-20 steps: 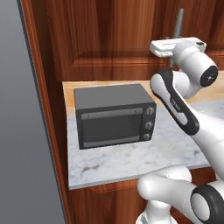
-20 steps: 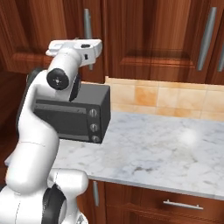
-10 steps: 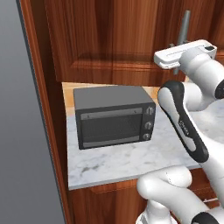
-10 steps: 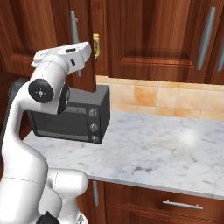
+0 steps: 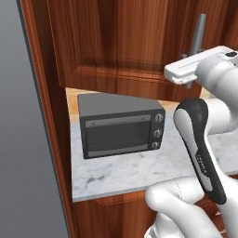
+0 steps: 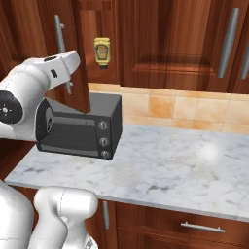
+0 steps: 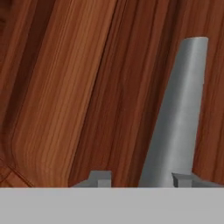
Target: Move the oil and vinegar bottle and mustard from the cabinet to the dining counter.
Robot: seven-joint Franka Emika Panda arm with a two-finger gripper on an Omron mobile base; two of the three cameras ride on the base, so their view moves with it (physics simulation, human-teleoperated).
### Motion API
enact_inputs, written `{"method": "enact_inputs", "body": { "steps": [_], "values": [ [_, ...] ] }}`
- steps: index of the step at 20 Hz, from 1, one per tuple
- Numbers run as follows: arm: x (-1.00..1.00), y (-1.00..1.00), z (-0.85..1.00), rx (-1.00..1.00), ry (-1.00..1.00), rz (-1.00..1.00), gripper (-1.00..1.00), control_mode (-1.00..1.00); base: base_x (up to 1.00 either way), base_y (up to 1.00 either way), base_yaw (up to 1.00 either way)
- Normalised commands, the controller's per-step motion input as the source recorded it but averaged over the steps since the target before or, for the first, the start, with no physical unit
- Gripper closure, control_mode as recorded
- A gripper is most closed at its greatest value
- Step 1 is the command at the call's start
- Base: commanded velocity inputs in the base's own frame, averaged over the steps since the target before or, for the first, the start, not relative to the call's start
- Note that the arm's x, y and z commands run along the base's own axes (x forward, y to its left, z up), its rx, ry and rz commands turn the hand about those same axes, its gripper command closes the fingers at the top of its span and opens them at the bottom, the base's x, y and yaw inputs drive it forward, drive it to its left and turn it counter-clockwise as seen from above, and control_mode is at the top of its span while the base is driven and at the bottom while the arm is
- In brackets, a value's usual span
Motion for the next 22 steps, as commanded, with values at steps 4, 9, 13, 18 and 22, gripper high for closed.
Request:
{"method": "enact_inputs", "body": {
  "steps": [4,9,13,18,22],
  "values": [
    [-0.92,0.65,0.06,-0.03,0.04,-0.02,1.00,-1.00,0.00,0.00,0.00],
    [-0.90,0.60,0.00,-0.03,0.00,-0.03,-1.00,-1.00,0.00,0.00,0.00],
    [-0.86,0.31,0.00,-0.01,0.00,-0.04,-1.00,-1.00,0.00,0.00,0.00],
    [-0.98,-0.28,0.11,0.05,0.00,-0.02,-1.00,-1.00,0.00,0.00,0.00],
    [-0.74,-0.99,0.01,0.26,0.01,0.00,-1.00,-1.00,0.00,0.00,0.00]
  ]
}}
